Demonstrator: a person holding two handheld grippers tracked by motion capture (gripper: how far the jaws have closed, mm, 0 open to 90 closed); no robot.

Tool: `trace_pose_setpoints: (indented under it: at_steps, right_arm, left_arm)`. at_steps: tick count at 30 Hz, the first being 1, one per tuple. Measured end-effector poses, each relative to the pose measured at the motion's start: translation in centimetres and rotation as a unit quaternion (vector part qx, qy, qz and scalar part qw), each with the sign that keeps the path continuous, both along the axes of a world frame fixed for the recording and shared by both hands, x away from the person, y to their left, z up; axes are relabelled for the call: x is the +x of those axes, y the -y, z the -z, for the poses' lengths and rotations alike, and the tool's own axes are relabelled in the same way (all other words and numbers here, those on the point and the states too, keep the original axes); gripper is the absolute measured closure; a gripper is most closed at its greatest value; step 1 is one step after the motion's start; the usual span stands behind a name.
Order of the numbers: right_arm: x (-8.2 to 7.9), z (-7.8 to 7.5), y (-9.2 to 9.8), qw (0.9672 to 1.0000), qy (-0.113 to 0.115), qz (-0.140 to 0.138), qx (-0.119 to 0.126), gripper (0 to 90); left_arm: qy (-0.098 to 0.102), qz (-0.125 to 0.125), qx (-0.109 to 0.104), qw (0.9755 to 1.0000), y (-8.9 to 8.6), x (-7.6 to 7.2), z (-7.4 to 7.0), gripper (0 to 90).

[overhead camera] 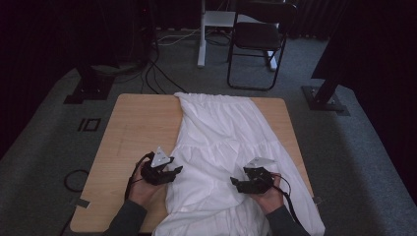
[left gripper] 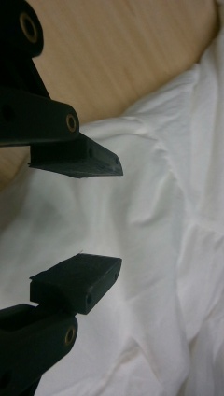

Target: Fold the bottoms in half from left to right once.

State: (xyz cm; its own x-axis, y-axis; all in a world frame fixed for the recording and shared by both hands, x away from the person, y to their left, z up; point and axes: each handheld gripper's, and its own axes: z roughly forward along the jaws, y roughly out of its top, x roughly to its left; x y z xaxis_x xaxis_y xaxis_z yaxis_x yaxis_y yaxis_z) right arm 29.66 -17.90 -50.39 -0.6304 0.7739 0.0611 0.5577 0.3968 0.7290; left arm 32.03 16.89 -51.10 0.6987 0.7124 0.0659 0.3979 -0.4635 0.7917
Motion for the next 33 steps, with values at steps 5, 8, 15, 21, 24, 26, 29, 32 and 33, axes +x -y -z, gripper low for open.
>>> trace_pose_setpoints:
  at_steps: [5,8,15,21,24,26,29,32,33]
  right_arm:
    - [-0.9,1.4,0.4,0.9961,-0.006,-0.008,-0.088,69.3]
    - [-1.2,1.5,1.9,0.9969,-0.017,-0.003,-0.077,87.5]
    - [-2.6,-1.2,7.1,0.9975,0.041,0.056,-0.018,89.1]
    - [-4.4,-6.5,12.8,0.9729,0.168,0.155,0.033,89.3]
    - [-2.6,-3.9,15.1,0.9728,0.127,0.193,-0.007,89.1]
    - [-1.4,-1.2,15.8,0.9763,0.090,0.196,-0.019,89.1]
    - [-0.5,1.2,16.2,0.9769,0.059,0.202,-0.035,89.0]
    - [0.2,3.8,16.6,0.9781,0.027,0.204,-0.032,88.8]
    - [0.2,3.8,16.6,0.9781,0.027,0.204,-0.032,88.8]
  left_arm:
    - [-0.005,0.000,0.001,1.0000,-0.1,-0.3,0.6,48.2]
    - [-0.006,0.000,0.003,1.0000,0.1,-0.3,0.7,47.7]
    - [-0.003,0.004,0.003,1.0000,0.8,-0.2,0.6,47.2]
    - [0.003,0.014,0.001,0.9999,1.8,-0.2,0.3,46.5]
    - [-0.005,0.027,0.002,0.9996,3.0,-0.2,0.7,45.4]
    - [-0.013,0.037,0.002,0.9992,3.9,-0.3,1.1,44.4]
    - [-0.021,0.050,0.017,0.9984,5.0,-0.5,1.8,44.0]
    - [-0.032,0.063,0.044,0.9965,6.7,-0.4,3.1,45.2]
    - [-0.032,0.063,0.044,0.9965,6.7,-0.4,3.1,49.0]
